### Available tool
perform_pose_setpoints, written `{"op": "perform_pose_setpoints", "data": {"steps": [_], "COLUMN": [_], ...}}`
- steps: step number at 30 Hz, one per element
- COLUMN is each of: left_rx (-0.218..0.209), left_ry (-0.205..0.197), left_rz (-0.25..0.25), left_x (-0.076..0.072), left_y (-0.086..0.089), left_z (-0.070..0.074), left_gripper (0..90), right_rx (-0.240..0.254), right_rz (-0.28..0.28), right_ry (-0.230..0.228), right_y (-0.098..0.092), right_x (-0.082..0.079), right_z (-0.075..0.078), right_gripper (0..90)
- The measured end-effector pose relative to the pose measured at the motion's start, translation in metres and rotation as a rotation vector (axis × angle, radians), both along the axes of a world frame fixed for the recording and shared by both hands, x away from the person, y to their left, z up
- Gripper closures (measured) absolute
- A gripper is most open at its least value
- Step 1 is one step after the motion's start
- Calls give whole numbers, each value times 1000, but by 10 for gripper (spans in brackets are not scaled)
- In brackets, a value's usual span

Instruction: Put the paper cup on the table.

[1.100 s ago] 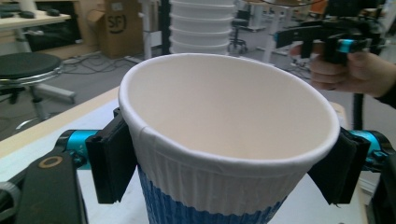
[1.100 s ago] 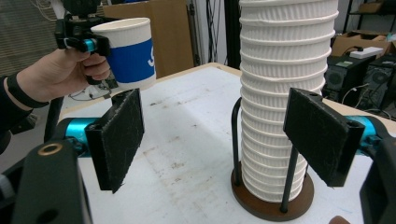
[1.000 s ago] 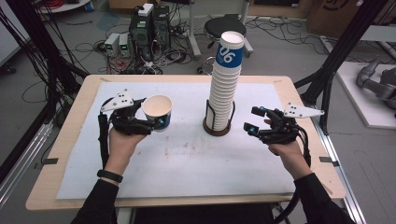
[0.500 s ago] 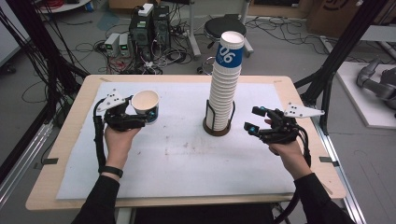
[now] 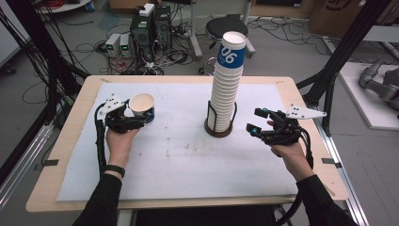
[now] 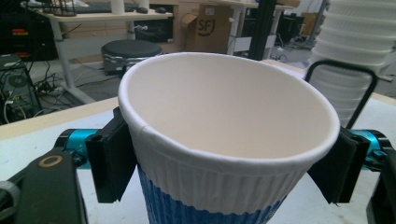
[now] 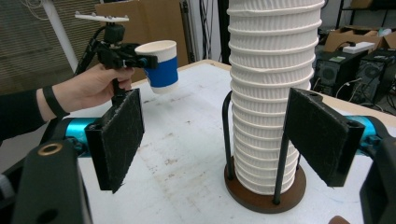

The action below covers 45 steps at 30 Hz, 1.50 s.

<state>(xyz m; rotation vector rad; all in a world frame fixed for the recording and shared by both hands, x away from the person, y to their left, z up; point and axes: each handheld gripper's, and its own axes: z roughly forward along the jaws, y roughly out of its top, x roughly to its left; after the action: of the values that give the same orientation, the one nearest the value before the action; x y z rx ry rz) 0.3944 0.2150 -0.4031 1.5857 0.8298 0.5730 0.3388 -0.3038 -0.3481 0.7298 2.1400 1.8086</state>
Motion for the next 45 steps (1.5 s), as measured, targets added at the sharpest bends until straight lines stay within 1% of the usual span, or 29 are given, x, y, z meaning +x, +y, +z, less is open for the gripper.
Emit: {"op": "perform_pose_setpoints", "data": {"steps": [1,3,7,9,12,14,16,17,18,19,20,21,22,23,25,27,29,30,33,37,38,40,45], "left_rx": [-3,-10,-6,5,6,3,6,12,15,26,29,33,35,46,47,57,51,52,52,58,65,61,59], "left_ry": [5,2,1,11,18,28,21,18,22,24,26,33,39,38,32,31,49,54,80,78,80,89,99], "left_rz": [8,18,36,47,41,36,33,31,33,36,40,38,47,51,51,61,57,53,50,46,46,48,49], "left_x": [1,2,5,7,9,11,12,12,13,14,15,16,16,17,17,18,19,20,21,21,21,21,20], "left_y": [2,6,10,11,12,12,10,10,10,10,10,10,10,10,10,10,11,12,13,11,11,11,12], "left_z": [-3,-7,-15,-19,-22,-25,-26,-26,-27,-29,-30,-31,-32,-33,-33,-34,-36,-37,-41,-40,-40,-41,-41], "left_gripper": [202,202,202,202,201,201,200,200,200,200,200,200,200,199,199,198,196,195,191,187,185,180,173], "right_rx": [1,-2,-4,-6,-5,-7,-9,-11,-11,-10,-12,-13,-10,-9,-8,-11,-10,-10,-10,-9,-8,-9,-8], "right_rz": [1,1,1,2,1,3,2,4,1,1,4,4,2,1,1,1,1,3,5,3,4,4,4], "right_ry": [3,4,5,8,2,8,10,16,14,11,16,18,16,15,18,17,12,21,21,20,20,21,19], "right_y": [0,0,0,1,1,1,2,2,2,2,3,2,2,2,2,2,2,3,2,3,3,3,3], "right_x": [0,0,1,1,1,1,2,2,2,2,2,1,2,2,2,2,2,2,2,2,2,2,2], "right_z": [0,0,-1,-1,-2,-2,-4,-4,-5,-5,-6,-6,-6,-6,-7,-7,-8,-8,-8,-8,-8,-8,-8], "right_gripper": [209,209,209,209,209,209,209,209,209,209,209,209,209,209,209,209,209,209,209,209,209,209,208]}}
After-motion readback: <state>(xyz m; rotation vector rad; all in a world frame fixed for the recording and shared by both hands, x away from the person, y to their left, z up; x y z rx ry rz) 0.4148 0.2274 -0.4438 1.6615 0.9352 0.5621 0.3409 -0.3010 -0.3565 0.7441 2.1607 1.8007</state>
